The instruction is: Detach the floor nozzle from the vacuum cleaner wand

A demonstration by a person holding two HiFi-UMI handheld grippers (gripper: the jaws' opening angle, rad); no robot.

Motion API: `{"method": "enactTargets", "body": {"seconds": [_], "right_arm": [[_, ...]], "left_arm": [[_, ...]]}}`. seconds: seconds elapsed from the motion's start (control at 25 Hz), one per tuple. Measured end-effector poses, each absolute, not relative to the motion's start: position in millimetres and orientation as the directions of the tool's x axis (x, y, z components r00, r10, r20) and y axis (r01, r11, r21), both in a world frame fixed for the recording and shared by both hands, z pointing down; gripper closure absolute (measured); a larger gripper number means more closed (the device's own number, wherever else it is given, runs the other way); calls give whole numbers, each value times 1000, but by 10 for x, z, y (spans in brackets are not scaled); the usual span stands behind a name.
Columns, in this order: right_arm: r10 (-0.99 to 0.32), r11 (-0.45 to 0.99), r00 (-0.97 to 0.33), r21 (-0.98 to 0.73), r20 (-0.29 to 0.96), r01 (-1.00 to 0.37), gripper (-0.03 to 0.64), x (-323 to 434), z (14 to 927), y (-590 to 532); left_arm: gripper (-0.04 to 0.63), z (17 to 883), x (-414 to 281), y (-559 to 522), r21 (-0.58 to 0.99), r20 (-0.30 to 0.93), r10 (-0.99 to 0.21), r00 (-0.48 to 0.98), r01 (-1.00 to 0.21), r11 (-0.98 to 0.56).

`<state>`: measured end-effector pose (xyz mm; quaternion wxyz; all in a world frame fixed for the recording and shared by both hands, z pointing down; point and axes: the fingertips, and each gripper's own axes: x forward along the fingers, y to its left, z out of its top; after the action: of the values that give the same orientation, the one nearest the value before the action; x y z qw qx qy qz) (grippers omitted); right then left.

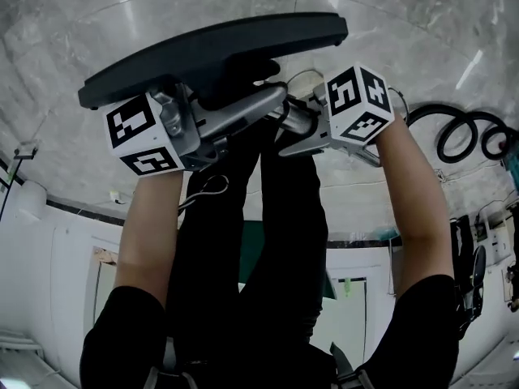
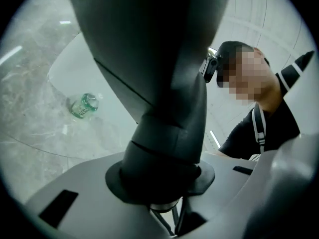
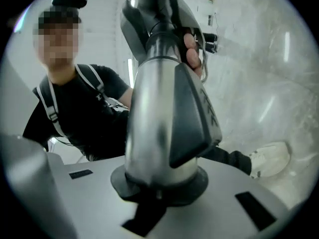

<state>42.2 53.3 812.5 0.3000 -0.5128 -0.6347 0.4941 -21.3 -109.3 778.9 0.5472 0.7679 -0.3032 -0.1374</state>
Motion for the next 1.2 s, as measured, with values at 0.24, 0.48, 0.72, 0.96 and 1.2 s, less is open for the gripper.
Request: {"method": "enactTargets", "body": {"seconds": [0.24, 0.48, 0.72, 0.96, 1.2], "right_arm": [[707, 629, -503, -767, 497, 126, 560, 223, 8671, 353], [337, 911, -517, -410, 787, -31, 563, 222, 9198, 103], [933, 119, -358, -967, 32, 224, 563, 549, 8463, 771], [210, 958, -454, -276, 866, -82, 563, 408, 9463, 81], [863, 433, -364, -884, 350, 178, 563, 742, 8991, 951]], "left_arm": [[466, 7928, -285, -1102, 906, 265, -660, 703, -415, -78], [466, 8169, -362, -1078, 846, 397, -656, 643, -532, -10], [467, 8179, -195, -933, 929, 260, -607, 751, -367, -56], [468, 8428, -358, -986, 880, 399, -666, 630, -466, 87], [468, 8062, -1136, -1007, 886, 245, -785, 569, -461, -57]]}}
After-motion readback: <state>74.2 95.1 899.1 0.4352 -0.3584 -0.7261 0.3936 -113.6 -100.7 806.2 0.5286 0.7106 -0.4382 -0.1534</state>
